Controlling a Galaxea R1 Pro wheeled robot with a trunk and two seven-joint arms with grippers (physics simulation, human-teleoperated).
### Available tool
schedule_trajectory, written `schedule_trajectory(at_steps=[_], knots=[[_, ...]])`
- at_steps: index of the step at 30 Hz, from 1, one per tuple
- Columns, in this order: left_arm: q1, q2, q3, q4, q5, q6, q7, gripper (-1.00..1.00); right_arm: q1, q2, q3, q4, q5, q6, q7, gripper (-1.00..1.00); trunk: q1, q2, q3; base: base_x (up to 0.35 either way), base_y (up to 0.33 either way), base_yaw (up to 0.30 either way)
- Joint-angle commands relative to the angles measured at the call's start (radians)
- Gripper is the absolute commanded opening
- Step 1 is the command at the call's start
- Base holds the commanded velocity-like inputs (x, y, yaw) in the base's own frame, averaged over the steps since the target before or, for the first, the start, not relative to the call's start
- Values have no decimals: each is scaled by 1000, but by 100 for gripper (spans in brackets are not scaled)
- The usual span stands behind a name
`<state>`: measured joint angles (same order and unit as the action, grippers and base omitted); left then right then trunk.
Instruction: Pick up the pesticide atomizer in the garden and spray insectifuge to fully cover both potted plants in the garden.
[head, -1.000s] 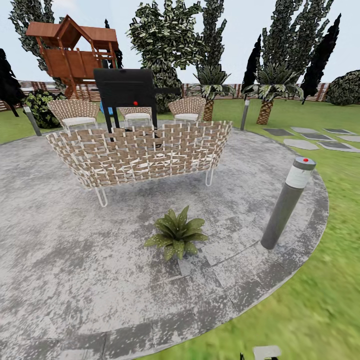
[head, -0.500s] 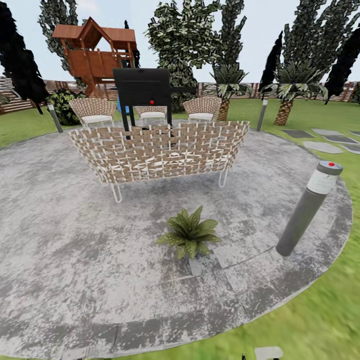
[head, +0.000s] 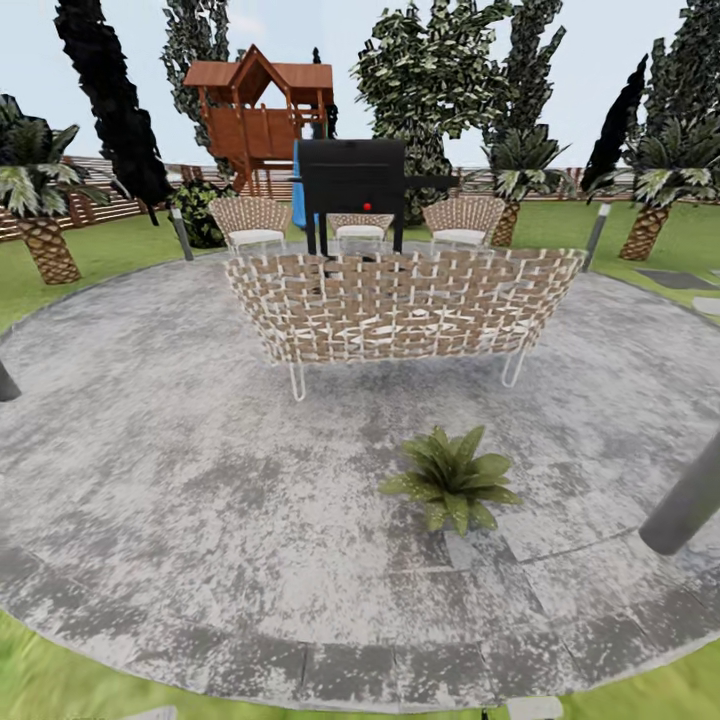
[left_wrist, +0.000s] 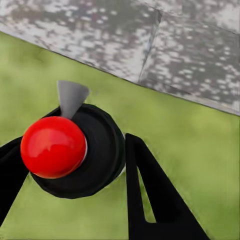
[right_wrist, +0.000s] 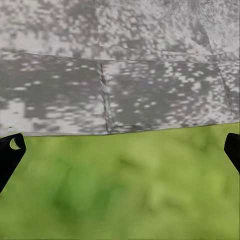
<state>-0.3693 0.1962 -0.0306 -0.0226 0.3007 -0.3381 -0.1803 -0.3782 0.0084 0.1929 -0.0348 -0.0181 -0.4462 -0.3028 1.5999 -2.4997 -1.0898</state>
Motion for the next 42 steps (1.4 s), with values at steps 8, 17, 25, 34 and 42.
schedule_trajectory(at_steps=[8, 17, 25, 34, 42], knots=[[3, 4, -3, 1, 12, -1, -7, -100, -1, 2, 8, 2, -2, -2, -7, 100, 0, 0, 4, 234, 242, 276], [6, 5, -3, 1, 12, -1, -7, -100, -1, 2, 8, 3, -2, -2, -7, 100, 0, 0, 10, 284, 192, 276], [6, 5, -3, 1, 12, -1, -7, -100, -1, 2, 8, 3, -1, -2, -6, 100, 0, 0, 15, 304, 149, 276], [6, 3, -5, 1, 12, 0, -7, -100, -1, 3, 8, 3, -1, -1, -5, 100, 0, 0, 21, 302, 180, 276], [6, 3, -5, 1, 12, -1, -7, -100, -1, 3, 8, 3, -1, 0, -6, 100, 0, 0, 24, 304, 170, 171]])
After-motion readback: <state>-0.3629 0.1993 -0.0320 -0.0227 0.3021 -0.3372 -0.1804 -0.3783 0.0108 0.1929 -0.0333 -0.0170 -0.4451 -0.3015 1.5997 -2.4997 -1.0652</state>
